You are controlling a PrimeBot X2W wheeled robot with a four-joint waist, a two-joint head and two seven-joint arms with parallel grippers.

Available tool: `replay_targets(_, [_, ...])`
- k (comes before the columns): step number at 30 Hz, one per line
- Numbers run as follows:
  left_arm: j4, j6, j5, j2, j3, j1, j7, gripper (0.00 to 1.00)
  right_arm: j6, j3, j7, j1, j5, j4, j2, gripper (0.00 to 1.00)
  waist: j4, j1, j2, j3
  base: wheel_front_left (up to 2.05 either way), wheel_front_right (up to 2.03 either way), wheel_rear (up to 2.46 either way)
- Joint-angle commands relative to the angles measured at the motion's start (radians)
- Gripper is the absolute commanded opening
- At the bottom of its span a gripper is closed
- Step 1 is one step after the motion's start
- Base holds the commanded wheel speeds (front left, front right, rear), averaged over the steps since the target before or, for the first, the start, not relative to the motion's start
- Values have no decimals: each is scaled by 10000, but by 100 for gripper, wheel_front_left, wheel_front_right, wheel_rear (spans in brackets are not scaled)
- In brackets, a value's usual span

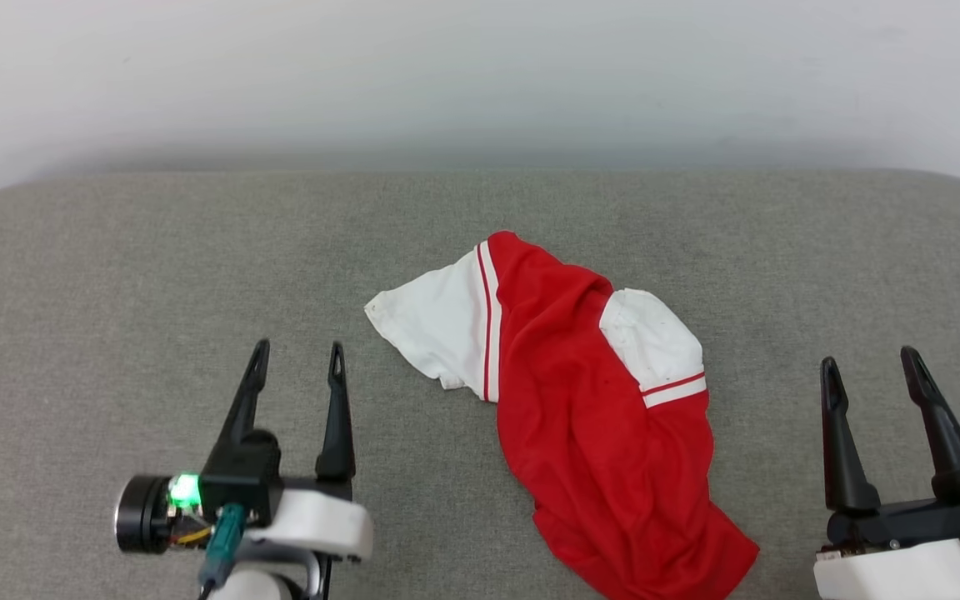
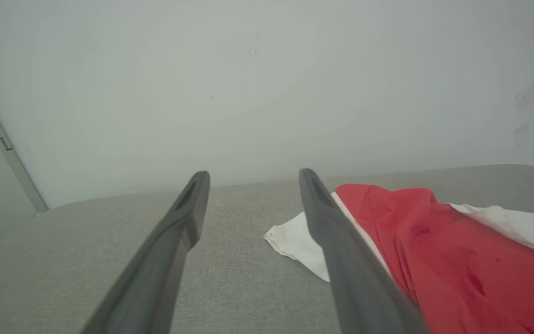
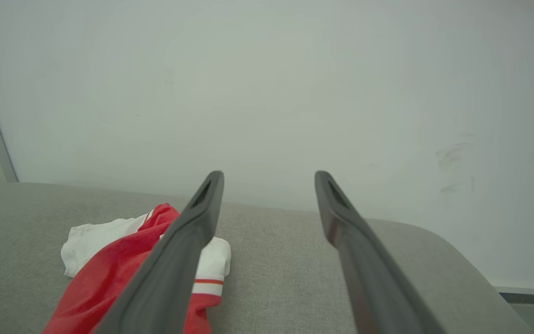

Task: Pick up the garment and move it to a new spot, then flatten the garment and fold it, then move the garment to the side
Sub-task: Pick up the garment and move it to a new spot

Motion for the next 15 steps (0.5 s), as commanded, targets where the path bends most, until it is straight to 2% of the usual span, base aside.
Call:
replay_targets(1, [-59,-233,333,-203,329,507,-37,100,-7,-27,-20,196,155,100,19,100,-29,0,0,-122,0,0,0])
replay_targets(8, [-4,-894,1089,-863,1202,1421,-37,100,-7,-66,-20,508,512,314,19,100,-66,0,0,-369,0,0,0])
replay_targets(15, [90,-1353,1551,-1299,1771,1892,-37,100,-7,-7,-20,754,700,471,19,100,-95,0,0,-522,0,0,0])
